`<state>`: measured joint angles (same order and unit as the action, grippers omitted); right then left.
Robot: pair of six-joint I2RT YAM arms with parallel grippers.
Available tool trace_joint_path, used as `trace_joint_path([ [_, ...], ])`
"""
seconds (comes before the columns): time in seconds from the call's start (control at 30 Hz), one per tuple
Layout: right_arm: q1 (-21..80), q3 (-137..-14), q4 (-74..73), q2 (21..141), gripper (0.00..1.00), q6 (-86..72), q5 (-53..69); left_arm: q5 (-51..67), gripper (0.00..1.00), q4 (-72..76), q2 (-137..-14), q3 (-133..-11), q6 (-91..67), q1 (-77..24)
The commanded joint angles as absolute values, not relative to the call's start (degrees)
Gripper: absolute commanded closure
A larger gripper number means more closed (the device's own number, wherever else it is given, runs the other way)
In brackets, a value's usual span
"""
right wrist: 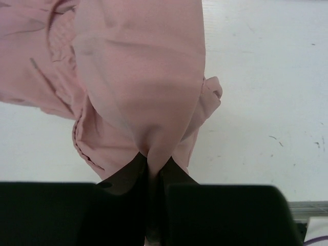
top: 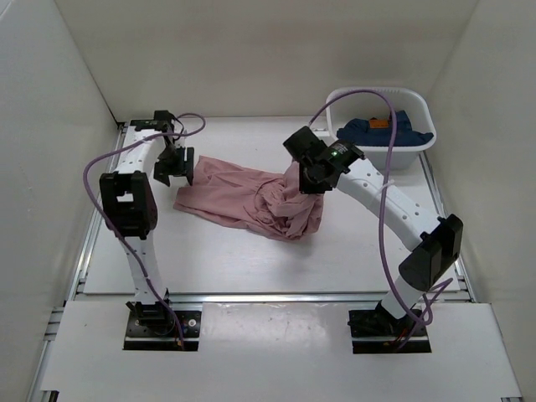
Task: Fold and stack the trousers
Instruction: Fold the trousers
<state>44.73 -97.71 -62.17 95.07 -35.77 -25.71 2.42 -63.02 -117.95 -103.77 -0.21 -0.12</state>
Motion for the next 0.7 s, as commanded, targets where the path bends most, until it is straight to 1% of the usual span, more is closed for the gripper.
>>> trace_joint_path([
  [0.0, 41.9, -97.9, -64.3, 90.9, 1.00, -35.2, -27.1, -0.5, 0.16, -61.2, -123.7, -104.1, 0.0, -0.4],
  [0.07, 40.7, -97.9, -64.9, 90.1, 1.00, -34.6, -27.1, -1.1, 0.14, -59.5, -125.9, -104.1, 0.0, -0.4],
  [0.17, 37.9, -97.9, -66.2, 87.9, 1.00, -34.1, -27.1, 1.7, 0.14, -58.3, -126.5, -102.2, 0.0, -0.4],
  [0.23, 36.7, -97.9, -67.8, 85.9, 1.00, -34.1, -27.1, 3.9, 0.28, -58.3, -126.5, -99.8, 0.0, -0.4],
  [0.27, 35.3, -97.9, -68.3, 85.1, 1.00, -33.6, -27.1, 5.1, 0.38, -58.3, -125.8, -98.7, 0.0, -0.9],
  [0.3, 34.4, -97.9, -69.6, 83.7, 1.00, -32.8, -27.1, 7.4, 0.55, -58.3, -124.9, -96.3, 0.0, -1.8],
  [0.37, 32.8, -98.6, -70.9, 83.1, 1.00, -30.5, -27.6, 9.1, 0.67, -58.3, -123.1, -93.6, 0.0, -4.3],
  [0.43, 32.2, -103.5, -73.1, 84.0, 1.00, -28.7, -27.6, 12.6, 0.83, -58.3, -121.8, -90.4, 0.0, -5.8],
  [0.47, 32.2, -106.3, -73.6, 85.3, 1.00, -26.7, -26.6, 14.5, 0.86, -58.3, -120.4, -89.5, 0.0, -6.3],
  [0.5, 32.2, -109.9, -74.3, 87.2, 1.00, -26.1, -25.2, 15.9, 0.86, -58.3, -119.7, -88.6, 0.0, -7.6],
  [0.53, 33.3, -119.5, -76.1, 92.6, 1.00, -25.6, -24.2, 17.7, 0.86, -58.3, -118.9, -87.4, 0.0, -8.3],
  [0.57, 35.7, -125.3, -77.1, 96.1, 1.00, -25.0, -21.9, 18.6, 0.86, -58.3, -118.2, -86.8, 0.0, -8.9],
  [0.6, 37.3, -131.2, -78.0, 103.9, 1.00, -25.0, -20.8, 19.5, 0.86, -58.3, -116.8, -86.8, 0.0, -9.4],
  [0.63, 40.6, -140.5, -78.6, 107.5, 1.00, -25.0, -19.5, 21.1, 0.86, -58.3, -116.2, -86.3, 0.0, -10.1],
  [0.67, 42.0, -142.6, -77.5, 110.7, 1.00, -25.0, -17.3, 21.1, 0.86, -58.3, -115.7, -86.3, 0.0, -10.1],
])
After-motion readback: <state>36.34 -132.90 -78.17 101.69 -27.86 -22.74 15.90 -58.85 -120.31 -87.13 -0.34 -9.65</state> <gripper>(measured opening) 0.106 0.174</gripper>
